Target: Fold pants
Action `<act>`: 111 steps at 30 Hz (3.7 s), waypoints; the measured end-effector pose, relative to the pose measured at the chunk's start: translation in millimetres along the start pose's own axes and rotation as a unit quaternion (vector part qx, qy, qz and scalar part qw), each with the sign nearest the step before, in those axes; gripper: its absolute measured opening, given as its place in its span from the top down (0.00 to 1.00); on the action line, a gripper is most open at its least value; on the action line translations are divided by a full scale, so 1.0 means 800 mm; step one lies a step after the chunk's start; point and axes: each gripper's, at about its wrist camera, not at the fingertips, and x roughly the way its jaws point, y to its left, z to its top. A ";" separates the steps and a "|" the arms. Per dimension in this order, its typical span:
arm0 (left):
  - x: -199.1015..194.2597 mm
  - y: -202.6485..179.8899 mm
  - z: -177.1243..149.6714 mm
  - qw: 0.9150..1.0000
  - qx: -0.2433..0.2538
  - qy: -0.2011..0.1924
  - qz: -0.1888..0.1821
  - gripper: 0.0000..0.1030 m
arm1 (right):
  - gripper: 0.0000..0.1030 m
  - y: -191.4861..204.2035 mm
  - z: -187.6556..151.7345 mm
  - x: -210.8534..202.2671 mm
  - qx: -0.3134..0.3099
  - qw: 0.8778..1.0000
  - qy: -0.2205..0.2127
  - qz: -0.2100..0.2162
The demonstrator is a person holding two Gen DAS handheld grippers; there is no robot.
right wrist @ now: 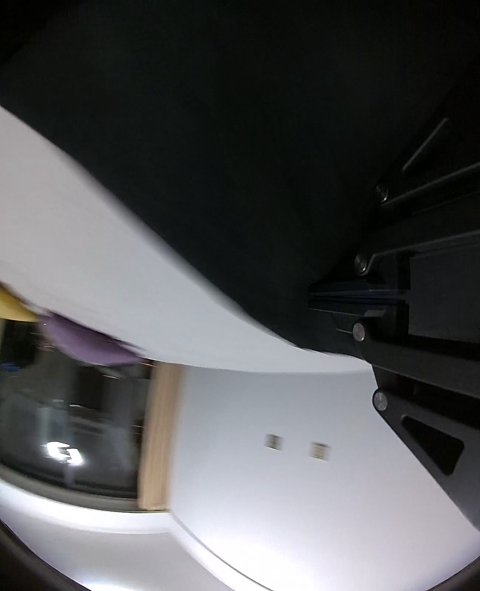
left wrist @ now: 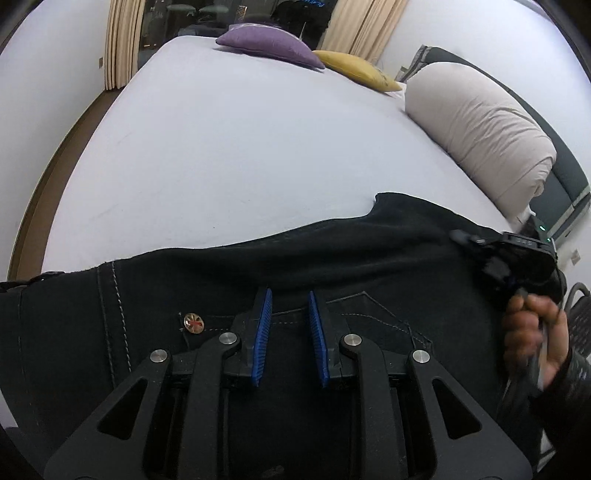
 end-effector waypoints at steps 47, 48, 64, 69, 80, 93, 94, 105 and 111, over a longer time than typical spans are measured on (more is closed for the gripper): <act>-0.011 -0.024 0.001 0.999 0.022 -0.011 0.032 0.80 | 0.49 -0.192 -0.037 -0.453 0.182 0.936 -0.293 -0.072; -0.011 -0.025 0.000 0.999 0.023 -0.011 0.033 0.80 | 0.49 -0.193 -0.034 -0.450 0.182 0.935 -0.296 -0.068; -0.043 -0.075 0.027 1.000 0.014 -0.020 0.014 0.72 | 0.94 -0.152 -0.016 -0.438 0.129 0.941 -0.296 -0.102; -0.032 -0.098 0.015 0.999 -0.025 -0.002 -0.046 0.27 | 0.94 -0.021 -0.041 -0.392 -0.048 0.956 -0.242 -0.156; 0.004 -0.118 -0.004 0.972 -0.120 0.077 -0.186 0.27 | 0.93 0.104 -0.262 -0.122 -0.467 0.821 -0.006 -0.329; 0.078 -0.156 0.049 0.939 -0.165 0.157 -0.257 0.23 | 0.93 0.160 -0.327 -0.130 -0.582 0.730 -0.056 -0.353; 0.083 -0.158 0.051 0.939 -0.161 0.162 -0.258 0.25 | 0.93 0.162 -0.334 -0.128 -0.592 0.722 -0.056 -0.352; 0.063 -0.108 0.061 0.951 -0.149 0.137 -0.232 0.88 | 0.93 0.195 -0.394 -0.105 -0.664 0.684 -0.024 -0.301; 0.076 -0.083 0.044 0.954 -0.164 0.143 -0.208 0.88 | 0.92 0.180 -0.403 -0.094 -0.661 0.689 0.007 -0.298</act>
